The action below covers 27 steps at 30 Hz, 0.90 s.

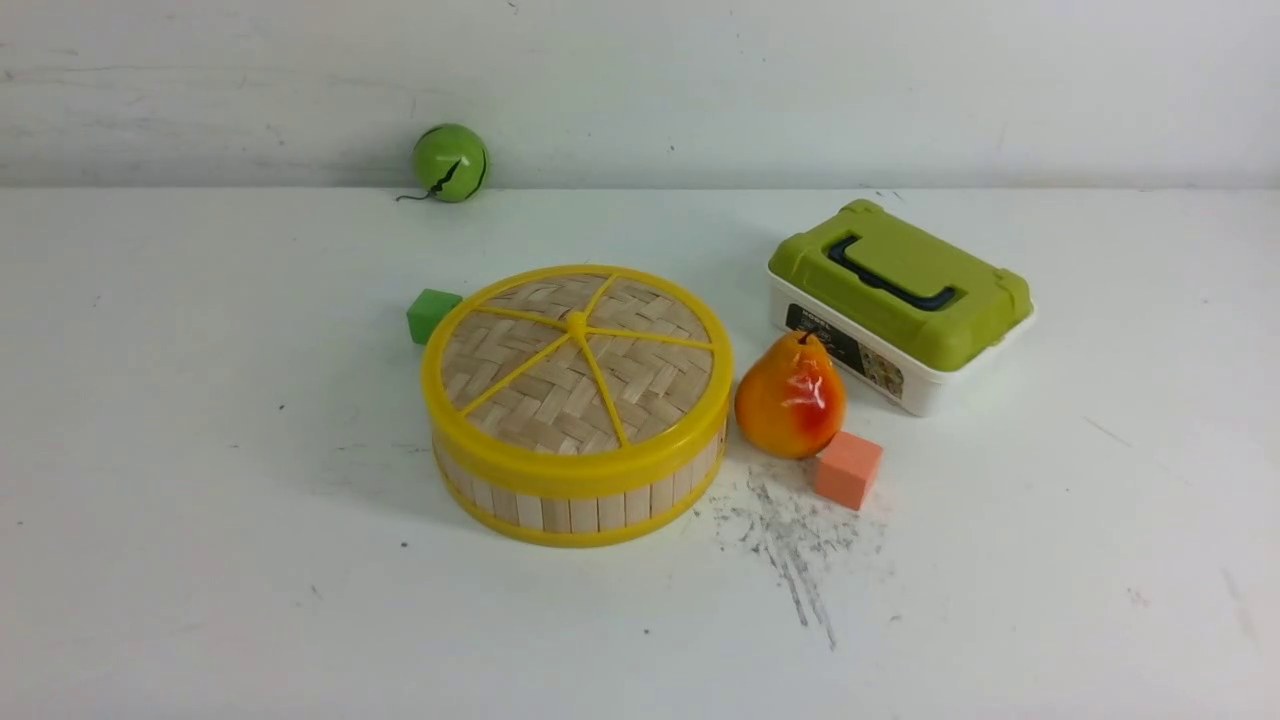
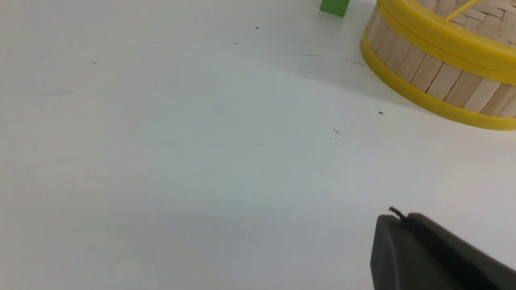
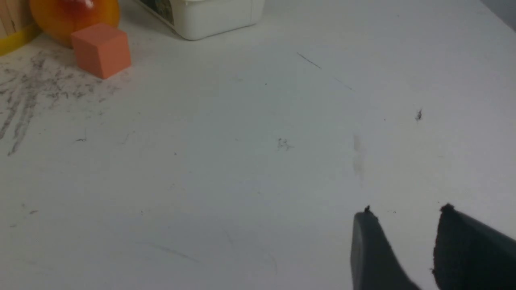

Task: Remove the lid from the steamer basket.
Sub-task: Use the left arm to lift the lid of the steamer

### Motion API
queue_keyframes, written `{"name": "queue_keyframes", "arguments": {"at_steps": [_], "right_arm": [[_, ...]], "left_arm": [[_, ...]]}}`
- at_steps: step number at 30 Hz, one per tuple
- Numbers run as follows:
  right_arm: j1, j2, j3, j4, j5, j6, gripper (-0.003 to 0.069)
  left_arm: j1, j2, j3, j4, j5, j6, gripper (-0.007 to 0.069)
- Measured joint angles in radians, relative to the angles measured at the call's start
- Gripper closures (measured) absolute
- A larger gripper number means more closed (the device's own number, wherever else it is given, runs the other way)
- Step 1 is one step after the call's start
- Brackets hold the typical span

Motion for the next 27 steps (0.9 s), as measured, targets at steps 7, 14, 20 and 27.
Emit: {"name": "queue_keyframes", "arguments": {"at_steps": [7,14,20,27], "right_arm": [[0.0,0.0,0.0,0.0,0.0,0.0,0.0419],[0.0,0.0,0.0,0.0,0.0,0.0,0.0419],[0.0,0.0,0.0,0.0,0.0,0.0,0.0419],[0.0,0.0,0.0,0.0,0.0,0.0,0.0419]], "left_arm": [[0.0,0.0,0.0,0.0,0.0,0.0,0.0605],[0.0,0.0,0.0,0.003,-0.001,0.0,0.0598],[0.0,0.0,0.0,0.003,-0.002,0.0,0.0591],[0.0,0.0,0.0,0.005,-0.103,0.0,0.0587]]}}
